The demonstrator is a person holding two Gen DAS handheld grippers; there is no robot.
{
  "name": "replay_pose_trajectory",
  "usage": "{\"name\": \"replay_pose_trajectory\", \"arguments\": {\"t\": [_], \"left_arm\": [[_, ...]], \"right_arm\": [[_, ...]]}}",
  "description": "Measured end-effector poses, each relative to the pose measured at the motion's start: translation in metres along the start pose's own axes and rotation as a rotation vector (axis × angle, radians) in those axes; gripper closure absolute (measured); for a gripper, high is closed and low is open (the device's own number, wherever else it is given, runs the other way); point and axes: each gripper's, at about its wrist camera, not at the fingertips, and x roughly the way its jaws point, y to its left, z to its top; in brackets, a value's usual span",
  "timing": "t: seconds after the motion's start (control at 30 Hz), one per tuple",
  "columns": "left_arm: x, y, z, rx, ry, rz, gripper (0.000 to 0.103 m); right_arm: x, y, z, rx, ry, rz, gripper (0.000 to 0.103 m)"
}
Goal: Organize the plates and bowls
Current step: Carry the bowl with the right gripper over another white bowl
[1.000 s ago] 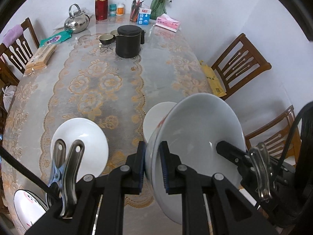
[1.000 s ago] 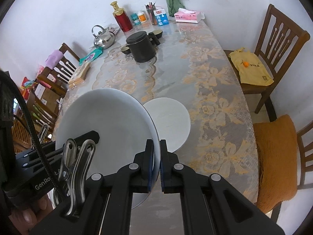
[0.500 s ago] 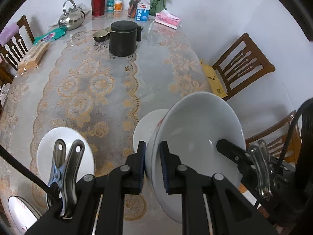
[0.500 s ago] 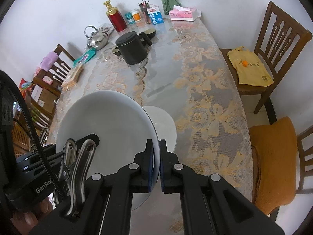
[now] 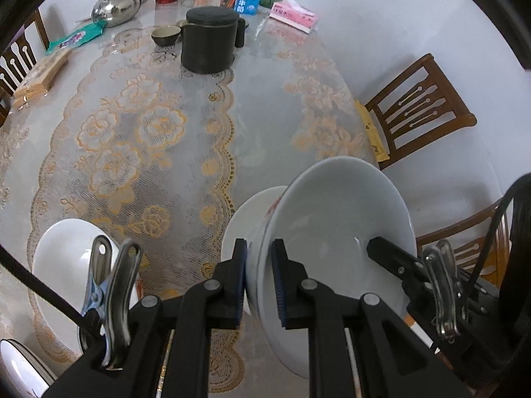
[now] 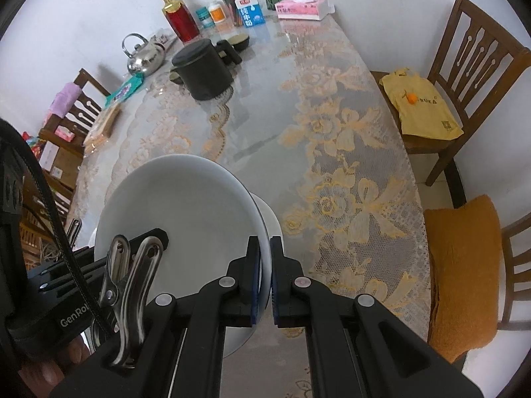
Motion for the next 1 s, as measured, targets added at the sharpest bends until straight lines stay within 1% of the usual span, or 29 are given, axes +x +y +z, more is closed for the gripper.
{"name": "replay_pose_trajectory", "arguments": {"t": [0.07,0.17,0.43,0.53,0.87,1.0], "left_arm": [[0.006,0.001,0.0,-0.006,0.007,-0.005,0.088],[0.013,0.0,-0.001,0.01,0.007,0.008,0.088],[0.032,0.005,0.0,-0.005,0.04,0.013,0.088],[0.038,0.006,0.0,-0.004,0.044,0.016,0.087],[0.041,0.006,0.001,-0.018,0.053,0.015,0.086],[0.04,0.005,0.001,-0.03,0.061,0.027,0.086]], "right_arm": [[0.004,-0.002,0.001,-0.002,0.007,-0.003,0.096],[0.012,-0.005,0.003,-0.003,0.02,-0.004,0.096],[0.032,-0.009,0.002,-0.001,0.051,-0.004,0.096],[0.035,-0.009,0.003,-0.008,0.047,-0.009,0.096],[0.037,-0.006,0.007,-0.037,0.041,-0.028,0.096],[0.036,-0.002,0.006,-0.054,0.047,-0.045,0.096]]}}
